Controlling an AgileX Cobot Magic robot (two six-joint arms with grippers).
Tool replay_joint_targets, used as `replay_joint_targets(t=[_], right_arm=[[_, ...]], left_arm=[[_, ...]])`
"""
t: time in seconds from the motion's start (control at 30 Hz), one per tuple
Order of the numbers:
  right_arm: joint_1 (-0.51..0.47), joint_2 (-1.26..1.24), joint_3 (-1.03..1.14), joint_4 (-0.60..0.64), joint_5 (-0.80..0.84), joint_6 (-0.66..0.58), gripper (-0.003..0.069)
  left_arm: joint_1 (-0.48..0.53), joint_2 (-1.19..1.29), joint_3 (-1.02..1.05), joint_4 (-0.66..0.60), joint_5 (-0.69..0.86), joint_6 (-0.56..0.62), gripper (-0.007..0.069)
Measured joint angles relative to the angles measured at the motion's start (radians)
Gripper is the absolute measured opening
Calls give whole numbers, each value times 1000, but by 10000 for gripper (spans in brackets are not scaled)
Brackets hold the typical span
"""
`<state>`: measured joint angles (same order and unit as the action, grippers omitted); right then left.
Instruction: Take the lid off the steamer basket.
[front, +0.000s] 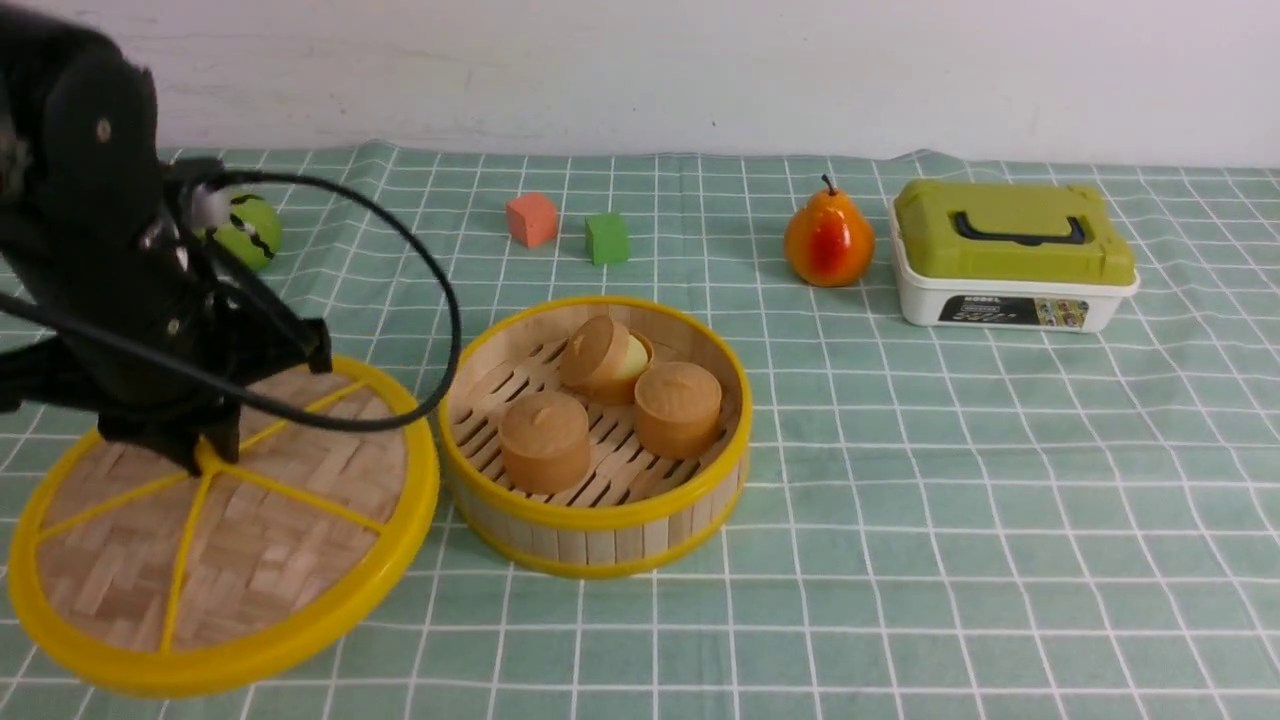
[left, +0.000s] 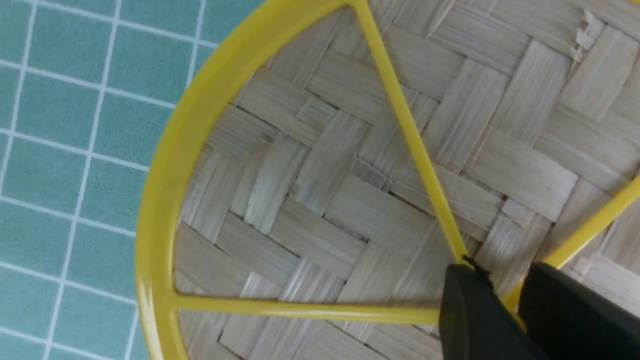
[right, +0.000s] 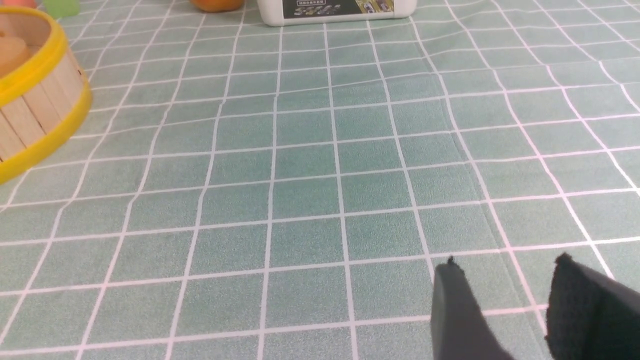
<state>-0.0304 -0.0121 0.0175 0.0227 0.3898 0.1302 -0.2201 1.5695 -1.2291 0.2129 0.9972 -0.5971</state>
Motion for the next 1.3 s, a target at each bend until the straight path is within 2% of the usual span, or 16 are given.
replay_joint_targets(t=[0.17, 0.33, 0.5, 0.57, 0.67, 0.7, 0.73, 0.83, 0.97, 1.03, 1.13, 1.27, 1.3], right_arm=[[0, 0, 0, 0, 0, 0, 242], [0, 0, 0, 0, 0, 0, 242], [0, 0, 0, 0, 0, 0, 242], [0, 0, 0, 0, 0, 0, 242], [0, 0, 0, 0, 0, 0, 242], [0, 0, 0, 0, 0, 0, 242], [0, 0, 0, 0, 0, 0, 242], [0, 0, 0, 0, 0, 0, 242], [0, 0, 0, 0, 0, 0, 242], [0, 0, 0, 0, 0, 0, 242], [0, 0, 0, 0, 0, 0, 242], [0, 0, 0, 0, 0, 0, 242], [0, 0, 0, 0, 0, 0, 242]], left_arm=[[0, 67, 83, 29, -188, -46, 113], [0, 132, 86, 79, -265, -79, 113], [0, 203, 85, 138, -308, -158, 115], [0, 206, 83, 142, -307, -164, 126], [0, 210, 76, 146, -310, -173, 209], [0, 210, 75, 146, -309, -173, 215], [0, 210, 61, 139, -290, -173, 269], [-1, 198, 20, 136, -198, -172, 330], [-1, 145, -57, 141, -89, -132, 347], [-1, 112, -85, 143, -43, -81, 321], [-1, 57, -105, 103, 10, 15, 231], [-1, -59, -107, -77, 81, 228, 16], [-1, -86, -107, -112, 93, 261, -10]])
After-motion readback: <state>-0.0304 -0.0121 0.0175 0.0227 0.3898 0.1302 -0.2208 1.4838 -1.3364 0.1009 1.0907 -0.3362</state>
